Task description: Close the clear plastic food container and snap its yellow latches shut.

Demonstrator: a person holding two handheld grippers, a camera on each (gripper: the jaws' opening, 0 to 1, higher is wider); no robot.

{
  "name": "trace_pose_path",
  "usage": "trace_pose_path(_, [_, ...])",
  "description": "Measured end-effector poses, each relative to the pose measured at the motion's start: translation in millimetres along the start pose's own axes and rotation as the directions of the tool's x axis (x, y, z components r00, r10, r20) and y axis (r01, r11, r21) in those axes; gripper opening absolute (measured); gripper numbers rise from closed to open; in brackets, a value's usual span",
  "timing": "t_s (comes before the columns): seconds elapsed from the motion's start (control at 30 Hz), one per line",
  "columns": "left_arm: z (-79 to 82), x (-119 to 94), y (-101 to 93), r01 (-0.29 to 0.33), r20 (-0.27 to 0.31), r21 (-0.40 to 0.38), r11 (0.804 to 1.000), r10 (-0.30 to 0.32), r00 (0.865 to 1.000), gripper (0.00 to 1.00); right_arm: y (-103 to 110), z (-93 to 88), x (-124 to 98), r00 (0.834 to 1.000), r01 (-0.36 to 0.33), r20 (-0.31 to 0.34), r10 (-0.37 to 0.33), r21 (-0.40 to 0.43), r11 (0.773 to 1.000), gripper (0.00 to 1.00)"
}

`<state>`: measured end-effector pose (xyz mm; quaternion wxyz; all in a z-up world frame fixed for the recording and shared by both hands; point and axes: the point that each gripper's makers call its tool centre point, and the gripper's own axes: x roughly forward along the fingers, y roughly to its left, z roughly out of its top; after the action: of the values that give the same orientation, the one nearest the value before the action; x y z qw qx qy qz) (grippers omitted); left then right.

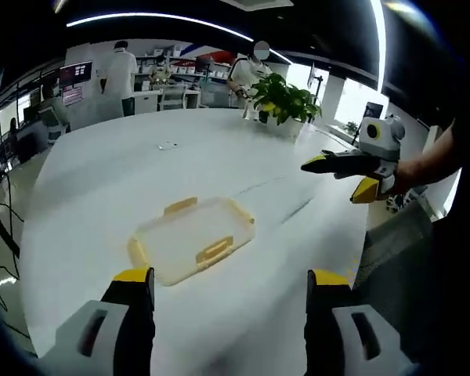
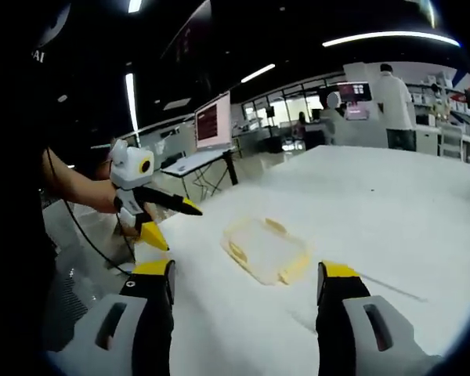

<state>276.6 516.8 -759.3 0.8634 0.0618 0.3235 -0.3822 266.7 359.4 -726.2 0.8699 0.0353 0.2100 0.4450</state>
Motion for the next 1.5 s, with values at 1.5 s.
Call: trace_pose_path(1.5, [-20.9,32,56.1,0.087,-0.255,0.271,0.959,-0.015,0.967,0.73,-21,-12.6,68,0.968,-0.132,-0.237,0.079,-0.218,0.967,0.66])
